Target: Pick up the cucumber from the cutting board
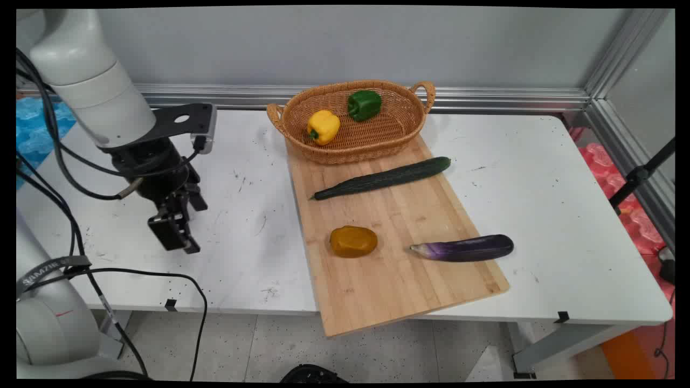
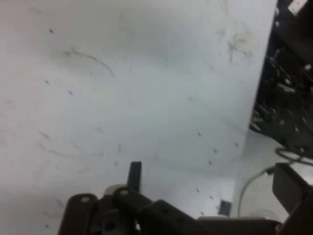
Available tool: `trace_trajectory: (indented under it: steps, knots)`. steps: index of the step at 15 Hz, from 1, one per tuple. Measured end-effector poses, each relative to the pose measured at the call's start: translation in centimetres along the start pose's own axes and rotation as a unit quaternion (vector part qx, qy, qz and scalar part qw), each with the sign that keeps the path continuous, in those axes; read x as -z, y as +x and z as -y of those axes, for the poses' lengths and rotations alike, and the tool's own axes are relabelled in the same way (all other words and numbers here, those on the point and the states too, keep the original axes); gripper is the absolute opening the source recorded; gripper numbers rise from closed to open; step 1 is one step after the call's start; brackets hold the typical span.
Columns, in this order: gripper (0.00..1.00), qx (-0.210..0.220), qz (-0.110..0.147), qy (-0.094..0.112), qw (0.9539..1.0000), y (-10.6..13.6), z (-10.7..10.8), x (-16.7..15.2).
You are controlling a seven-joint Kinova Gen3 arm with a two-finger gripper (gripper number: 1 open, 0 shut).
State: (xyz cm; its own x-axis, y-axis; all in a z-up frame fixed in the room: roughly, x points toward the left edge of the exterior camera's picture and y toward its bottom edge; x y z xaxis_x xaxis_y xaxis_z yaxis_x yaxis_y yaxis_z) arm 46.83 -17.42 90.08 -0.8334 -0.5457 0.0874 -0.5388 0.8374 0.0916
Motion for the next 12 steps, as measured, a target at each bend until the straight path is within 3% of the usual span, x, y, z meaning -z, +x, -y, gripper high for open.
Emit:
trace_trajectory:
  steps: [6,12]
  knots:
    - [1.00,-0.003,-0.041,0.031,0.9987,4.1,2.0,-0.5]
    - [1.00,0.001,-0.098,0.063,0.9932,9.8,4.7,-2.0]
